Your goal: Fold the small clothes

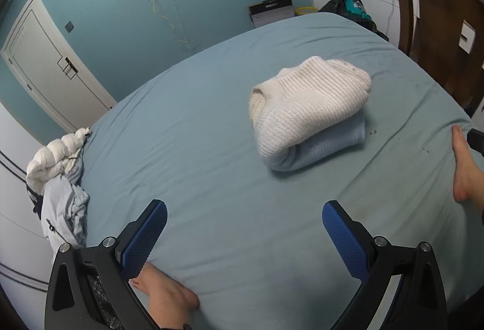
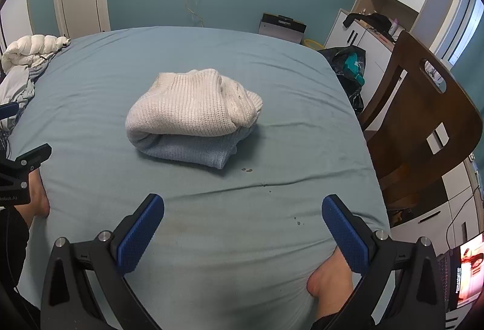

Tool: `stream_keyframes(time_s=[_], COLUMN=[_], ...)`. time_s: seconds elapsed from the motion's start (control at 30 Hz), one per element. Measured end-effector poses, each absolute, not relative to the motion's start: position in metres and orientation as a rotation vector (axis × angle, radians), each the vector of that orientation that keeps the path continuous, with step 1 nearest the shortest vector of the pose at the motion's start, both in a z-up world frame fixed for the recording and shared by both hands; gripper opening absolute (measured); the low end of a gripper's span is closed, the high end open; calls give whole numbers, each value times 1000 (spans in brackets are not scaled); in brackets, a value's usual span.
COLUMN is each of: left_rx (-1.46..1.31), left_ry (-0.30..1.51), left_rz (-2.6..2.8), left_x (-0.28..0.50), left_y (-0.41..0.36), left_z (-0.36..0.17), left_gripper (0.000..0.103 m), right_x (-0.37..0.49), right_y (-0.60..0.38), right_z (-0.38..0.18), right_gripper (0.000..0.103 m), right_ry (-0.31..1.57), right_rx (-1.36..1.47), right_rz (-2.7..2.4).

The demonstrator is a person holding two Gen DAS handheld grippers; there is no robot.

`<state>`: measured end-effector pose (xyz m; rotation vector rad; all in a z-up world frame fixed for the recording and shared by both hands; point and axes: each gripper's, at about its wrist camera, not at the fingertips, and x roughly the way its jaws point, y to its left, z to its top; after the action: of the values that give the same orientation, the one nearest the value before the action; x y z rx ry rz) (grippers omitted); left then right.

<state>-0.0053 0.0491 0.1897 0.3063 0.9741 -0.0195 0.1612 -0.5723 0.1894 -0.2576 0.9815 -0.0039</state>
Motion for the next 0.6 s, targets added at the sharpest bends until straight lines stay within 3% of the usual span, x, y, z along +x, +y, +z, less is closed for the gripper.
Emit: stream_keyframes(time_s=[0.6], left_rx=[334], left_ry=[971], left_rz=[-25], left_x=[-7], left_y=[41], left_z=[189], left_gripper=[103], right_x=[159], right_y=[-570], right_z=[186], right_gripper=[102], right_ry=[992], right_rx=[-257], right_rz=[1])
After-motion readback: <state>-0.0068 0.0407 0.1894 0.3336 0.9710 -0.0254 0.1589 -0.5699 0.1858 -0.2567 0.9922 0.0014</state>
